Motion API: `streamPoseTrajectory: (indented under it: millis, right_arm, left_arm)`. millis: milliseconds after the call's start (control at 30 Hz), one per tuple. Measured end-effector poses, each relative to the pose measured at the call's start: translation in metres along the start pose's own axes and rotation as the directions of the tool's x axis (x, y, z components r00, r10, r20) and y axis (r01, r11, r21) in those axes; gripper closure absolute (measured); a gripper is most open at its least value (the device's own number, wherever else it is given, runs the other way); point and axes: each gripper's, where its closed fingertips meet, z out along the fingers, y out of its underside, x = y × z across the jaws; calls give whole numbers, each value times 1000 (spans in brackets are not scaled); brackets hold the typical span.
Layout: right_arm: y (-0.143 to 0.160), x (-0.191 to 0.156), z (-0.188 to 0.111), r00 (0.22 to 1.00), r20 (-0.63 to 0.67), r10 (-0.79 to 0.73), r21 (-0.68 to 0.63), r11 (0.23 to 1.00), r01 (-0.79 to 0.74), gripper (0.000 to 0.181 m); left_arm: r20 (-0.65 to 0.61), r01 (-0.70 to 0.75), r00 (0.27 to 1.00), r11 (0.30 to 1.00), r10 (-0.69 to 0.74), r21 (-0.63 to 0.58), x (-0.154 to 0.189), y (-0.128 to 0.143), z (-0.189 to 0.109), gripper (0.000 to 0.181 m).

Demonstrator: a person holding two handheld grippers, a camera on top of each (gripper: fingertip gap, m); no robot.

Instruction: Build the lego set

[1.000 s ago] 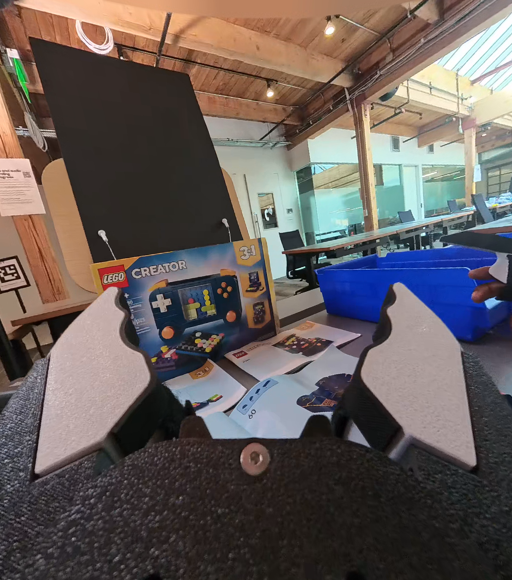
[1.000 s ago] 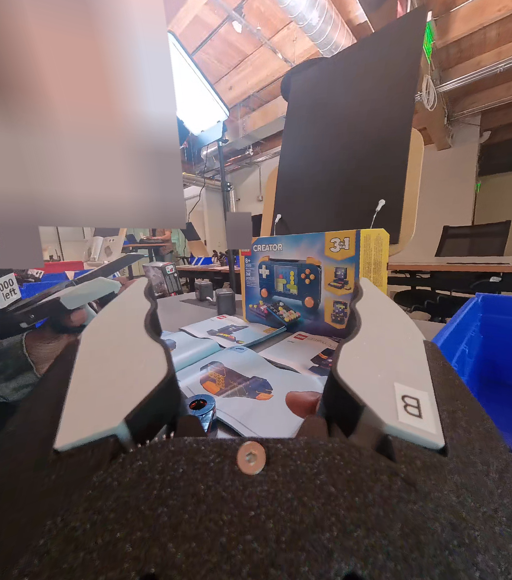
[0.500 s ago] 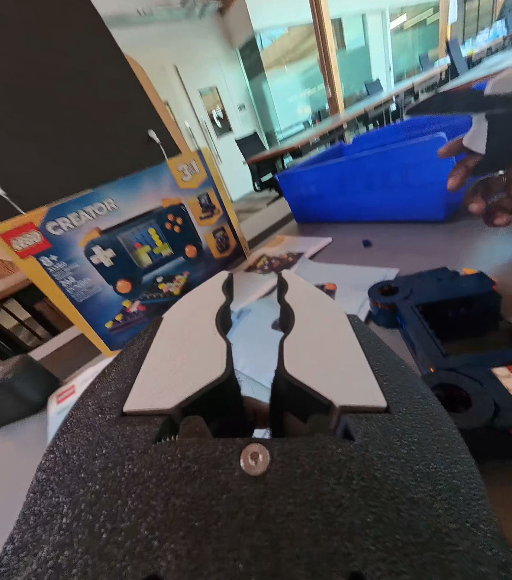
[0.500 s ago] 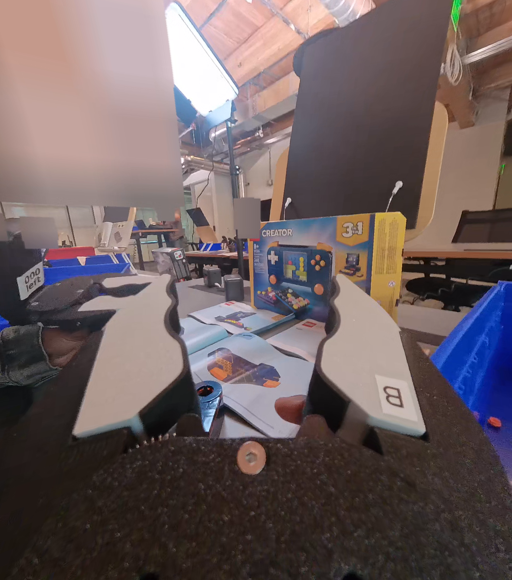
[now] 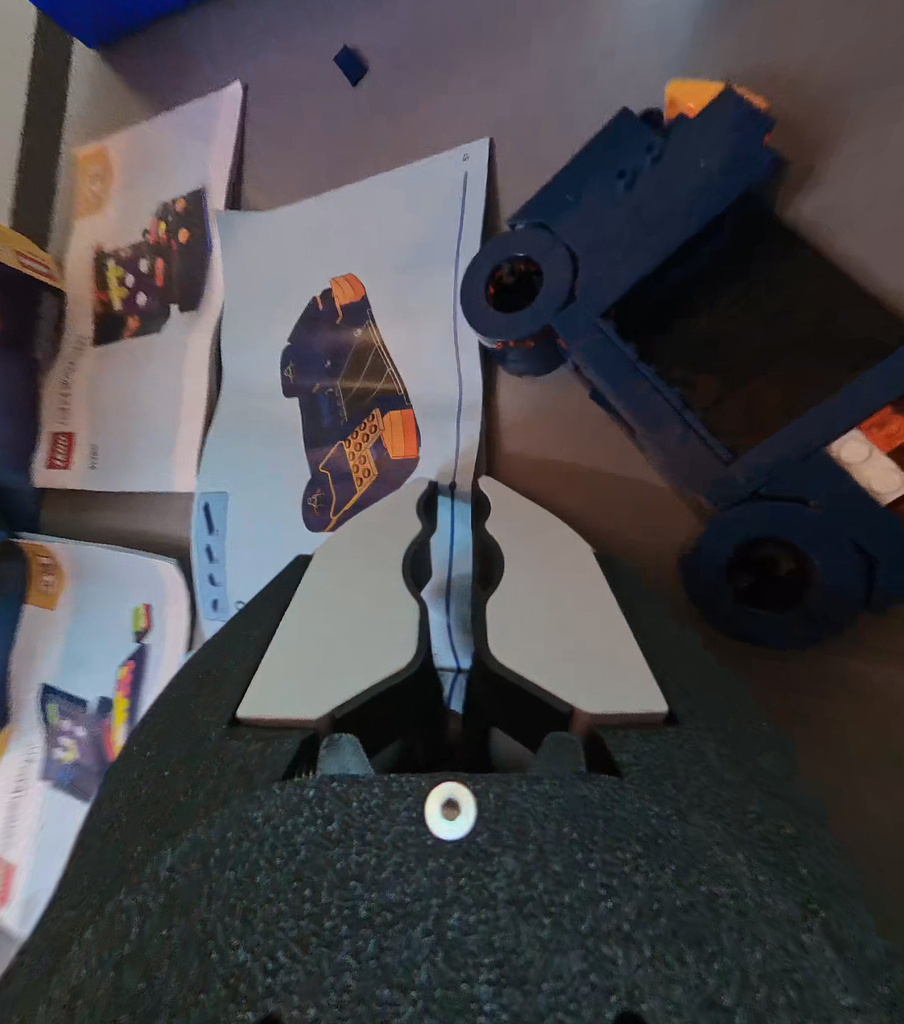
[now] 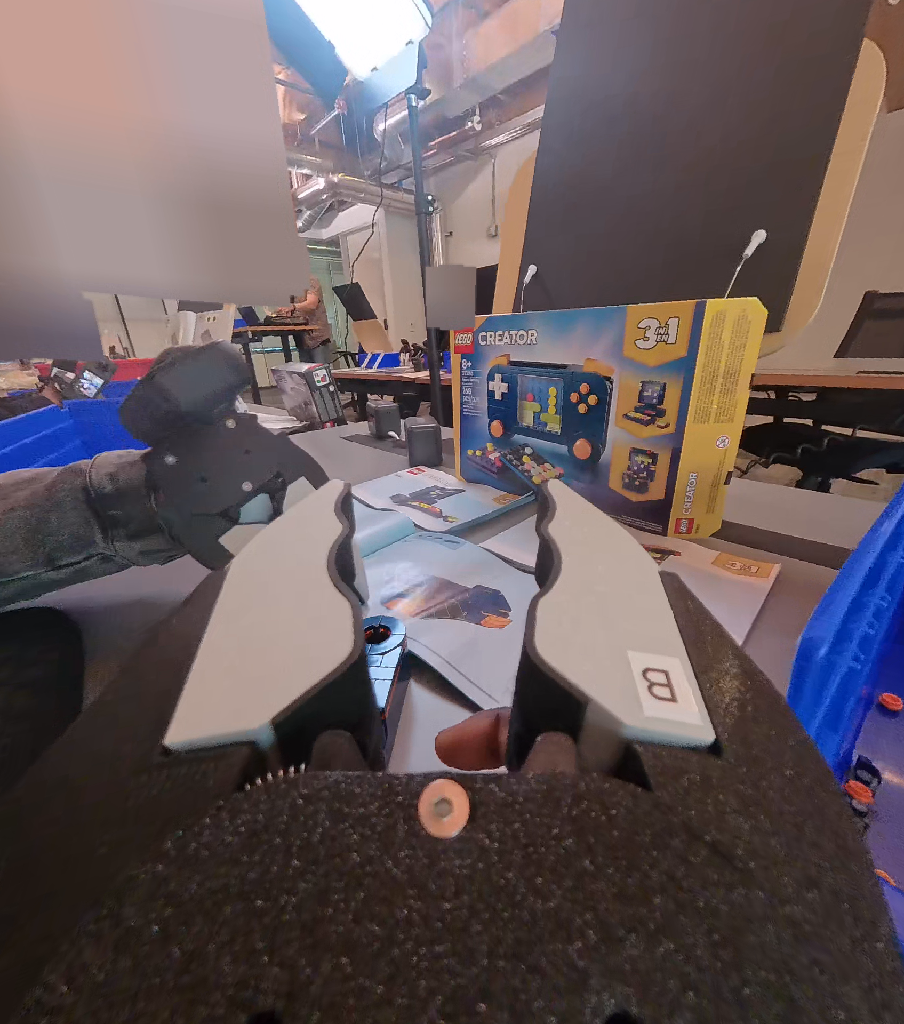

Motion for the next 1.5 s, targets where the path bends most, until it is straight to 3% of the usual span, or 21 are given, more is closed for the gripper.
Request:
streamPoseTrajectory:
  millis: [133, 333, 500, 567, 667, 733, 833, 900, 967, 1033, 1200, 1300, 1367, 1500]
  right_arm:
    - [8, -6, 3, 999, 28, -30, -48, 998, 32, 123]
    - [34, -12, 13, 999, 16, 50, -318, 947, -42, 133]
    - [59, -16, 24, 992, -22, 122, -523, 844, -116, 127]
    - [67, -16, 27, 994, -11, 105, -570, 817, -93, 140]
    - [71, -8, 29, 998, -37, 56, -569, 820, -68, 173]
    - [74, -4, 29, 998, -49, 37, -583, 811, -59, 169]
    - [84, 6, 25, 994, -107, 12, -623, 779, -77, 139]
    - [94, 13, 21, 983, -178, 43, -652, 743, -151, 118]
    - [98, 11, 22, 966, -210, 154, -650, 716, -255, 113]
    - [98, 3, 28, 936, -200, 288, -637, 688, -348, 116]
    - [85, 5, 39, 928, -165, 334, -571, 735, -366, 153]
    - [73, 7, 42, 932, -135, 337, -511, 782, -357, 151]
    - [67, 2, 45, 906, -103, 410, -476, 780, -407, 136]
    - [68, -6, 55, 850, -50, 525, -475, 736, -483, 150]
  left_arm:
    - [-82, 159, 984, 987, -156, 27, 2, 2, -4, 172]
    - [-188, 421, 899, 898, -395, 130, -2, -3, -12, 176]
    - [-235, 509, 854, 840, -465, 187, -5, -5, -16, 176]
    - [-245, 526, 843, 828, -478, 195, -5, -5, -15, 176]
    - [-267, 557, 825, 799, -499, 227, -8, -7, -19, 176]
    - [-284, 579, 810, 775, -513, 253, -11, -10, -23, 176]
    - [-296, 595, 800, 758, -523, 268, -12, -9, -25, 176]
    - [-300, 601, 795, 752, -527, 270, -12, -9, -25, 176]
    - [-301, 603, 794, 749, -528, 275, -13, -10, -26, 176]
    - [-291, 591, 803, 759, -521, 273, -12, -9, -25, 176]
    - [-268, 569, 819, 779, -508, 262, -11, -9, -22, 176]
    - [-254, 554, 829, 795, -498, 248, -9, -8, -19, 175]
    - [-245, 539, 838, 809, -487, 235, -7, -7, -17, 175]
    - [-238, 514, 852, 831, -466, 215, -4, -7, -14, 173]
